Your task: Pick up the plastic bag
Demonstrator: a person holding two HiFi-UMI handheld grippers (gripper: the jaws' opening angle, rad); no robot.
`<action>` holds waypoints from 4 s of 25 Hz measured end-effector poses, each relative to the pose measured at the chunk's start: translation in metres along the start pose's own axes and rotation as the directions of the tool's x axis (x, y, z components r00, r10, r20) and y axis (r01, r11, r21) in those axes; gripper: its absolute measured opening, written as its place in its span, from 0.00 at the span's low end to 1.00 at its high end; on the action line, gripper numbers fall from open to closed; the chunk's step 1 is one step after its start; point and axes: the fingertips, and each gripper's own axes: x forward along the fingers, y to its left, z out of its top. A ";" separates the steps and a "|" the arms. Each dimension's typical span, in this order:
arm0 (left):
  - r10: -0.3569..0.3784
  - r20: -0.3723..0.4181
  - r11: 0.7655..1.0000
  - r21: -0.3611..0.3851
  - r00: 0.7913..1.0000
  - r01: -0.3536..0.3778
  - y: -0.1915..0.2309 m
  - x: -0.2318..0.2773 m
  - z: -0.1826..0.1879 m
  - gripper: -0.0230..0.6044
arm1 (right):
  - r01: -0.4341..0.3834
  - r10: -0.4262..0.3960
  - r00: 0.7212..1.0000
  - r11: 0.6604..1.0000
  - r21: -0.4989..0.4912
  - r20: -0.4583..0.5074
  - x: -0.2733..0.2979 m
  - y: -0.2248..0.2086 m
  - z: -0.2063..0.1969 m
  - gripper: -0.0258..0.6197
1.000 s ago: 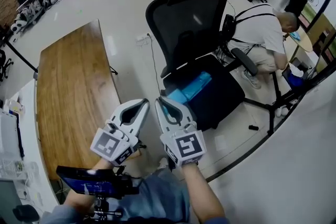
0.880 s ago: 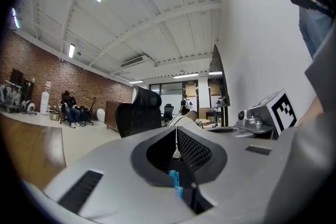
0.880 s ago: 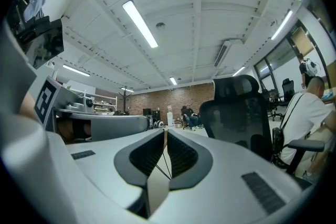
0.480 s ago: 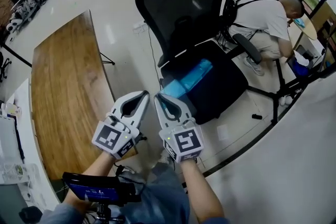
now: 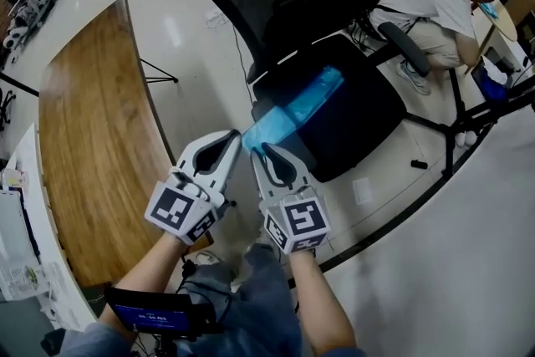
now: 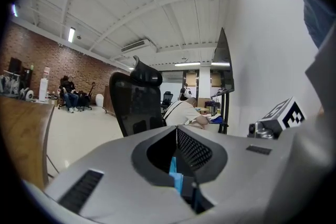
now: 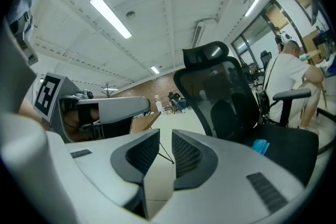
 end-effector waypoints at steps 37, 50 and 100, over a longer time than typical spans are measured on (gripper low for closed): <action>0.021 -0.134 0.998 -0.058 0.991 -0.029 0.022 0.018 -0.081 0.07 | 0.144 -0.089 0.990 0.627 0.766 -0.113 0.049 -0.057 -0.186 0.44; 0.039 -0.134 0.997 -0.062 0.990 -0.048 0.027 0.019 -0.081 0.07 | 0.107 -0.073 0.994 0.690 0.716 -0.078 0.046 -0.054 -0.176 0.04; 0.329 0.141 0.943 0.000 0.934 -0.333 0.097 -0.223 0.081 0.07 | -0.333 0.253 0.938 0.848 0.411 0.239 0.051 0.224 0.052 0.04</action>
